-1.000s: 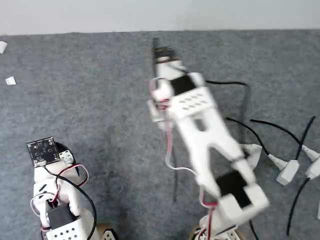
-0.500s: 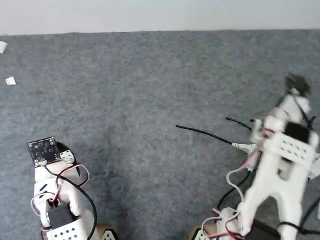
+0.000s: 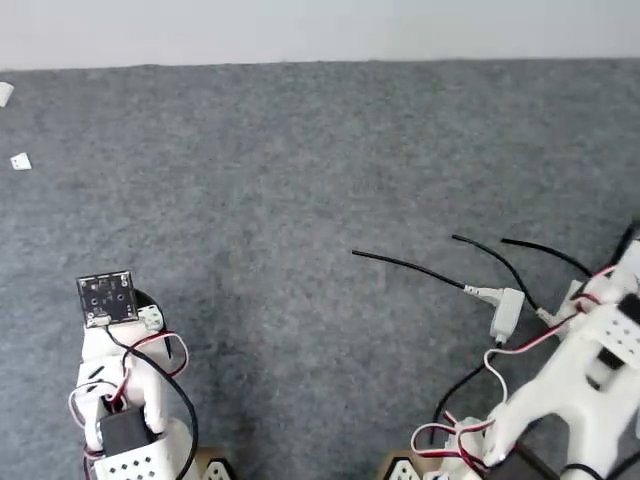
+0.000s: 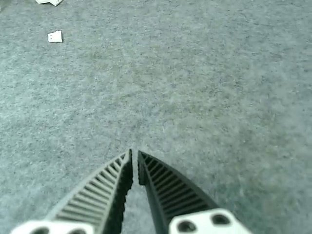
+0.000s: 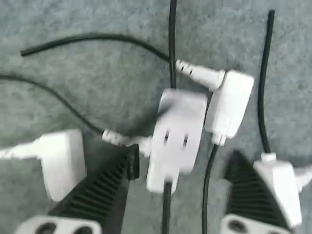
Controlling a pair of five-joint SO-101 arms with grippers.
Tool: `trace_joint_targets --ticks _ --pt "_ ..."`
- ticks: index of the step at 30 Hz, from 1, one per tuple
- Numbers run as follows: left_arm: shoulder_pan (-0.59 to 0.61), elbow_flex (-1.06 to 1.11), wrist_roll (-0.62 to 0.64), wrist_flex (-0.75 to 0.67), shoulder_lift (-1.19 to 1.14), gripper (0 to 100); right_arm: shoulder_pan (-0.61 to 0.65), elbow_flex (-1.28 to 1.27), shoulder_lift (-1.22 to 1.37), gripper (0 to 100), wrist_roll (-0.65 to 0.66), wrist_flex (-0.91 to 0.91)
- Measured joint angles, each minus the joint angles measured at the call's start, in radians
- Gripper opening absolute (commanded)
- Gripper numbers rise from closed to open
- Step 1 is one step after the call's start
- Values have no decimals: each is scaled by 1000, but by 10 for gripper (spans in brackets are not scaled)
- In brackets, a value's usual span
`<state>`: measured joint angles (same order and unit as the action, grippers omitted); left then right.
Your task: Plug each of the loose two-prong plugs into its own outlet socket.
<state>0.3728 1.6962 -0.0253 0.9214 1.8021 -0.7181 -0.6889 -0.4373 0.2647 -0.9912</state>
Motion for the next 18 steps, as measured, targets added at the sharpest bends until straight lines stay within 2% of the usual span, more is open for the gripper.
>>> trace_joint_targets --ticks 5,8,11,15,18 --pt "0 0 -6 0 0 15 -5 245 -8 0 -60 -318" --pt "0 0 -6 0 0 15 -6 319 -63 5 -98 -470" --pt "0 0 -6 6 0 15 -5 315 -172 8 -106 -543" --pt "0 0 -9 25 0 15 6 187 -405 9 -103 -549" --pt "0 0 -9 43 0 15 3 34 -594 9 -52 -500"
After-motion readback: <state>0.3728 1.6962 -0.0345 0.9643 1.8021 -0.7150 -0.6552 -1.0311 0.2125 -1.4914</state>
